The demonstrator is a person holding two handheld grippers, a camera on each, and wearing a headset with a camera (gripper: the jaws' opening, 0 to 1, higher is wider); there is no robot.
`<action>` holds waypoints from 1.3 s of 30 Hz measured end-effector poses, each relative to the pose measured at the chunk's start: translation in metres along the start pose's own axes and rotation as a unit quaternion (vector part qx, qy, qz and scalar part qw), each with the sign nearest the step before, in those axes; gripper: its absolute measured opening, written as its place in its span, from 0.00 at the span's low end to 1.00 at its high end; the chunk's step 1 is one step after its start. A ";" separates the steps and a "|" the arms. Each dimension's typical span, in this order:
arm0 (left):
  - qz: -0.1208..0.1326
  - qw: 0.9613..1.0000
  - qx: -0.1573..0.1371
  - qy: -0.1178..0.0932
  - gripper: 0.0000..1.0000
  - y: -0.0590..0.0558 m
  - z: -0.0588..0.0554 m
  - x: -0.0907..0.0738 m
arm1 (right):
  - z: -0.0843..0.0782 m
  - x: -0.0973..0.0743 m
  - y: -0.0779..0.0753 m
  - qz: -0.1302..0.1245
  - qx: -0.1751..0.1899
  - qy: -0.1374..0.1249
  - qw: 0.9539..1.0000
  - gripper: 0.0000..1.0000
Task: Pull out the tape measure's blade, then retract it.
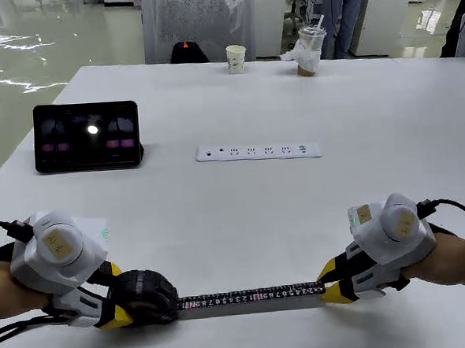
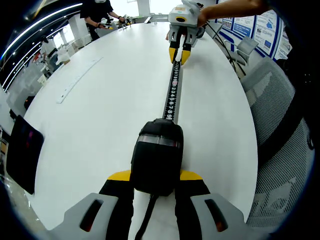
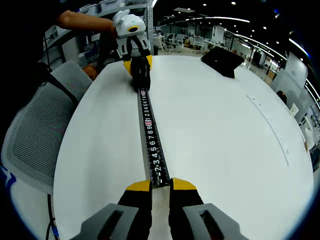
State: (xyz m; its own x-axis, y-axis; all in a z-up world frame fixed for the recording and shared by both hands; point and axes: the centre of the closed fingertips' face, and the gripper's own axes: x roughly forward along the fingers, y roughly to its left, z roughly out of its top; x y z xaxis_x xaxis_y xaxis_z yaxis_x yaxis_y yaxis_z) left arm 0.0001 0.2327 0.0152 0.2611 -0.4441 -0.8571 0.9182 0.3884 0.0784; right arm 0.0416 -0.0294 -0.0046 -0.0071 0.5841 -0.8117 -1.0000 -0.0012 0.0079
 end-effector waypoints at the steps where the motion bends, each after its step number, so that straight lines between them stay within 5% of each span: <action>1: 0.000 1.000 0.000 0.000 0.25 0.000 0.000 0.000 | -0.001 0.000 0.000 0.000 0.000 0.002 1.000 0.08; 23: 0.004 1.000 0.024 0.013 0.26 -0.002 0.002 0.001 | -0.008 0.004 0.007 0.014 -0.007 0.027 1.000 0.11; 28: 0.006 0.999 0.028 0.021 0.26 0.000 0.000 0.001 | -0.008 0.005 0.007 0.013 -0.021 0.042 0.999 0.12; 29: 0.007 0.999 0.032 0.024 0.26 0.000 0.000 0.000 | -0.016 0.002 0.004 0.001 -0.018 0.069 0.997 0.12; 30: 0.009 0.999 0.033 0.024 0.27 0.000 0.000 0.000 | -0.009 0.006 0.006 0.009 -0.024 0.049 0.998 0.12; 39: 0.023 0.999 0.027 0.023 0.30 0.005 -0.001 -0.007 | -0.007 0.001 0.005 -0.002 -0.029 0.057 0.998 0.19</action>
State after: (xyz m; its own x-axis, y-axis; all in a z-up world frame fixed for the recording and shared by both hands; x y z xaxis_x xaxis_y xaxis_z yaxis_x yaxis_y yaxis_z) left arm 0.0022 0.2382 0.0209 0.2908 -0.3887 -0.8743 0.9204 0.3632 0.1446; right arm 0.0370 -0.0345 -0.0097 0.0004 0.4874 -0.8732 -0.9985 -0.0482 -0.0273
